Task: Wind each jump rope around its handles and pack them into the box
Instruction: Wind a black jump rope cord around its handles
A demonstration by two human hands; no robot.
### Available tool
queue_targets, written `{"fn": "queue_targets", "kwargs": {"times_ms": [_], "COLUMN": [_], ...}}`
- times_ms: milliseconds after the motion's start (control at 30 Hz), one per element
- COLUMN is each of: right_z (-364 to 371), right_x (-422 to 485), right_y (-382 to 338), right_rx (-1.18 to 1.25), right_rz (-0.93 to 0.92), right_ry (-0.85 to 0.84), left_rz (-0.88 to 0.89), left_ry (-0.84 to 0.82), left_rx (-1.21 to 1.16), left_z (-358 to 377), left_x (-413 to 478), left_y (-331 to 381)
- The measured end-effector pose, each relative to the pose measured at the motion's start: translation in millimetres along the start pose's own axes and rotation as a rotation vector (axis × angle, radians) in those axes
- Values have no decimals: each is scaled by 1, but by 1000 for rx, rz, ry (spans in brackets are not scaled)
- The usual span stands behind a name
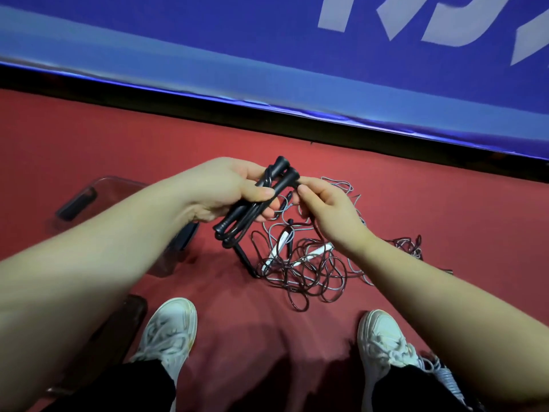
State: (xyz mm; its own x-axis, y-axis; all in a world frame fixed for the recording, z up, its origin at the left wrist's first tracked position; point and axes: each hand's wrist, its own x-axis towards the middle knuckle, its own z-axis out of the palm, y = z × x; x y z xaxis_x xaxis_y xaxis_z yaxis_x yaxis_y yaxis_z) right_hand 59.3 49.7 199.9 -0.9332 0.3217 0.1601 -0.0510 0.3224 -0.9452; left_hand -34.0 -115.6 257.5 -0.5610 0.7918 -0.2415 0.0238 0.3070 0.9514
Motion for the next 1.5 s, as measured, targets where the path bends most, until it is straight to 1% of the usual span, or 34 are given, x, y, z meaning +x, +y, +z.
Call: {"fn": "queue_targets", "kwargs": {"times_ms": [67,133,233,300,333,367,400,433,467,500,533,600,667,733,767,833,900,933,967,1000,1033,1067,1100,1133,1167,1200,1233,1267,1300,1333,1367,1400,1433,1500], "right_z": [-3,-5,-5,-9,-12,-16,-20,-24,-27,-28,-28,-25,-21,-19,-21,-33,-50,-58,-66,-74,-83,-94,-104,-112,-116,-113,-107,-97,-87,-79,-74,-72,-72,-73], "right_x": [1,2,3,4,4,4,4,2,0,-2,-2,-2,4,13,17,25,28,30,32,35,39,42,44,47,48,49,49,43,36,28,23,21,22,24], "right_y": [-1,-4,-4,-4,-5,-5,-3,0,4,9,13,14,7,3,2,6,19,26,29,29,26,19,11,5,3,6,17,26,35,36,31,22,12,-2], "right_rx": [64,81,119,317,405,422,326,94,-207,-479,-652,-822,-863,-766,-667,-500,-498,-542,-584,-629,-665,-699,-767,-878,-978,-1062,-1131,-1165,-1122,-932,-604,-247,27,344], "right_rz": [40,97,258,420,462,454,394,273,112,-52,-176,-295,-309,-270,-222,-91,38,81,94,75,16,-103,-252,-363,-401,-349,-217,-43,113,198,228,214,198,158], "right_ry": [-35,-59,-29,-16,-23,-40,-59,-76,-74,-36,16,115,183,178,119,-76,-250,-278,-238,-92,162,469,719,853,874,782,578,281,-25,-235,-322,-298,-244,-255], "left_rz": [-8,-19,19,35,41,51,69,78,88,88,93,116,147,186,207,238,243,241,242,247,259,280,303,326,342,346,338,319,291,258,224,195,177,167], "left_ry": [37,127,241,263,260,243,209,166,117,82,60,52,57,44,33,2,-33,-46,-55,-59,-56,-48,-38,-30,-24,-22,-22,-28,-36,-51,-72,-99,-131,-183], "left_rx": [-96,-184,-178,-181,-199,-227,-251,-263,-272,-273,-271,-273,-316,-364,-380,-412,-427,-423,-420,-427,-443,-462,-476,-478,-466,-433,-369,-280,-191,-121,-75,-42,-8,53], "left_z": [2,1,-3,-7,-9,-10,-11,-11,-10,-8,-7,-5,-7,-9,-9,-5,2,5,8,9,9,7,4,1,1,2,6,12,18,23,26,28,28,28], "left_x": [3,7,13,15,16,16,15,12,11,10,10,12,16,19,20,21,20,19,17,16,14,13,12,12,12,13,15,17,20,23,26,27,28,28], "left_y": [-1,-3,-4,-3,-3,-2,-1,2,5,7,9,15,23,35,42,57,69,74,78,81,84,88,93,98,102,105,106,104,101,97,93,88,85,80]}}
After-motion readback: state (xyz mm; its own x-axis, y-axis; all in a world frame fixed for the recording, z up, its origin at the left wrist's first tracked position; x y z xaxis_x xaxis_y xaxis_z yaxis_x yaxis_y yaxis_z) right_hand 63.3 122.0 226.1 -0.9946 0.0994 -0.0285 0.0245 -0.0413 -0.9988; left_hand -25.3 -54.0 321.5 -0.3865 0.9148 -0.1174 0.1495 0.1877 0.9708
